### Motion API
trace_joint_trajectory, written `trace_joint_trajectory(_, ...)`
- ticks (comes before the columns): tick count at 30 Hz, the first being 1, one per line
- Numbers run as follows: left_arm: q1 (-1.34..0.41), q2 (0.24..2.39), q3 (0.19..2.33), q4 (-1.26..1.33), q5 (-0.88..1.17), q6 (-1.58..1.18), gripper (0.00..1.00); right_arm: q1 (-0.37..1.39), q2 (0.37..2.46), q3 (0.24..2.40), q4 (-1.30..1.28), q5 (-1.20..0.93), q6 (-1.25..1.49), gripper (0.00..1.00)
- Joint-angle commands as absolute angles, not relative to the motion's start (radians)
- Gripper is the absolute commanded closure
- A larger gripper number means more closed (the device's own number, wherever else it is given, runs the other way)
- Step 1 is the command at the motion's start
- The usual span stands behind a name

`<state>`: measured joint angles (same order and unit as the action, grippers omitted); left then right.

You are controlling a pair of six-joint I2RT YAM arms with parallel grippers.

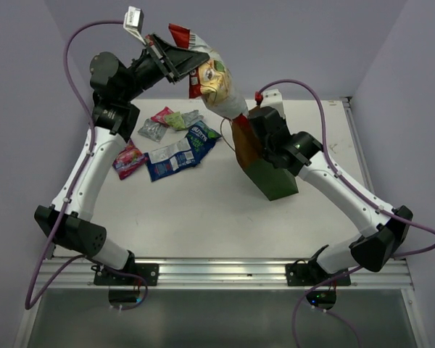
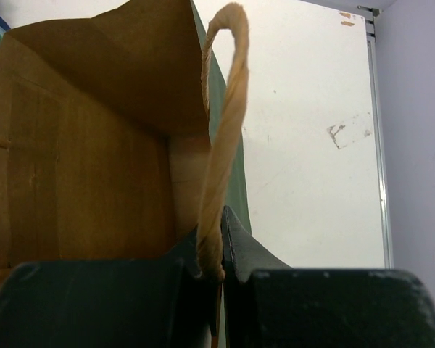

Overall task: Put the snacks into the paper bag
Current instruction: Place the snack in the paper bag.

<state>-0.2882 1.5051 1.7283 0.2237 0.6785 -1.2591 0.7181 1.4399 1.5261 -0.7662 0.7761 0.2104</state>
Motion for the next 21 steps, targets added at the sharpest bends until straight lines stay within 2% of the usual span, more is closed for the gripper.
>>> trace_joint_trajectory(1,-0.33,1.523,1.804,0.313,0.669,-1.218,1.0,0.723,1.433,1.563,-0.775,0.769,0.25,1.0)
trace_joint_trajectory(9,-0.387,1.568,1.801,0.288,0.721,-1.158,1.0,0.721,1.424,1.555,-0.761,0.739,0.253,1.0)
trace_joint_trajectory(21,-0.402,1.52,1.652,0.258,0.834,-1.1,1.0,0.723,1.419,1.536,-0.746,0.716,0.265,1.0)
